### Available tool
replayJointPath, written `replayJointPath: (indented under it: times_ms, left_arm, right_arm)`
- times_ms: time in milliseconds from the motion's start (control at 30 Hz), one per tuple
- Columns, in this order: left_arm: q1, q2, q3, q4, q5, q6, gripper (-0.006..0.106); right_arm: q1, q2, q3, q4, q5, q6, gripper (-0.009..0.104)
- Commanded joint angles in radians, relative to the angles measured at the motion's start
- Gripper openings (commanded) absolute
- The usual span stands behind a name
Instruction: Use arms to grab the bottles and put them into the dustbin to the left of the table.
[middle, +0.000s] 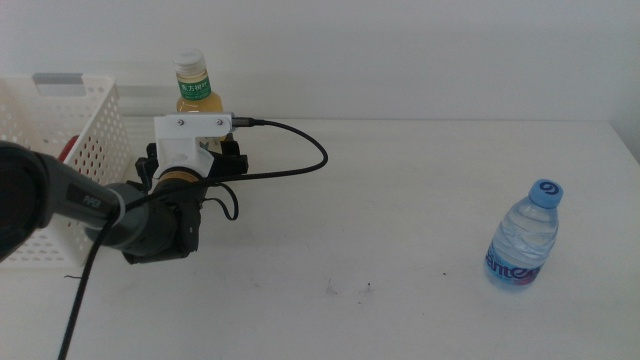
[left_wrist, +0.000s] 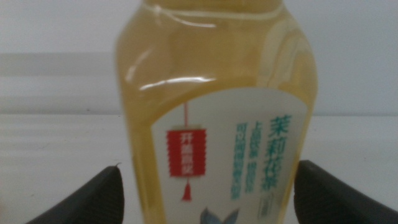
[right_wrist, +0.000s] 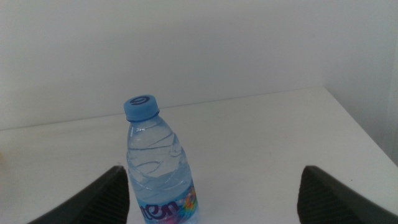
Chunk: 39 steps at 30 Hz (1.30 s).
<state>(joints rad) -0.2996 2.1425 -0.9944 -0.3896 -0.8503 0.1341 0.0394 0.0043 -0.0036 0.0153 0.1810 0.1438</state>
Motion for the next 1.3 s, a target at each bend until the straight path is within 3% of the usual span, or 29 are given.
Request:
replayJointPath:
  times_ms: [0, 300, 400, 500, 733, 1033, 1267]
  left_arm:
    - [0.005, 0.020, -0.036, 0.015, 0.009, -0.003, 0.094]
    - [0.035, 0.087, -0.121, 0.015, 0.023, -0.003, 0.094]
    - [0.035, 0.096, -0.127, 0.015, 0.016, -0.003, 0.088]
    - [0.035, 0.093, -0.127, 0.027, 0.016, -0.003, 0.069]
    - [0.029, -0.056, -0.084, 0.033, 0.255, -0.029, 0.000]
    - [0.035, -0.423, -0.082, 0.079, 0.956, 0.024, -0.002]
    - [0.096, -0.495, -0.349, 0.140, 1.577, 0.024, -0.002]
  right_arm:
    - [-0.010, -0.004, 0.004, -0.008, -0.004, -0.006, 0.090]
    - [-0.010, -0.004, 0.004, -0.008, -0.004, -0.006, 0.090]
    - [-0.010, -0.004, 0.004, -0.008, -0.004, -0.006, 0.090]
    - [-0.010, -0.004, 0.004, -0.008, -0.004, -0.006, 0.090]
    - [-0.010, -0.004, 0.004, -0.008, -0.004, -0.006, 0.090]
    - [-0.010, -0.004, 0.004, -0.008, -0.004, -0.006, 0.090]
    - [-0.010, -0.004, 0.004, -0.008, -0.004, -0.006, 0.090]
